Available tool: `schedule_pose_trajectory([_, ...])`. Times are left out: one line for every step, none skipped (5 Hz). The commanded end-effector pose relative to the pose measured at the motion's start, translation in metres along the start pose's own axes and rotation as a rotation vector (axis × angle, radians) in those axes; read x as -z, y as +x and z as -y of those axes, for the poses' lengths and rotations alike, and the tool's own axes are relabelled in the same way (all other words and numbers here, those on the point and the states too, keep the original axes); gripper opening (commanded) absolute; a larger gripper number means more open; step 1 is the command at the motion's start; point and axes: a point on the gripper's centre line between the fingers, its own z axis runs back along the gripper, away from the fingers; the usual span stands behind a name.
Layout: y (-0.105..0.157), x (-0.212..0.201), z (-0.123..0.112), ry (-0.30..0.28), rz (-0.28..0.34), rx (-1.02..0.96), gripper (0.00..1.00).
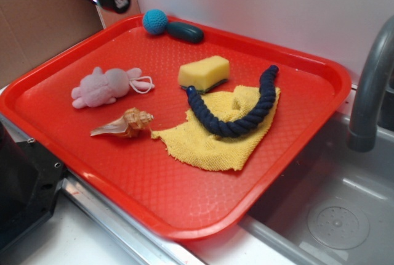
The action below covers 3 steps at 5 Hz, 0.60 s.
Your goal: Grab the green ball.
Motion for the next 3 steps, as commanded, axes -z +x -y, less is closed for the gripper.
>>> schedule_pose_trajectory([-0.014,-0.083,0.041,-0.019,-0.021,0.007,0.0])
schedule_pose_trajectory([-0.027,-0.101,0.037,-0.038,-0.008,-0.03,0.0])
schedule_pose_trajectory([-0.025,-0.093,0.032,-0.016,-0.021,-0.041,0.0])
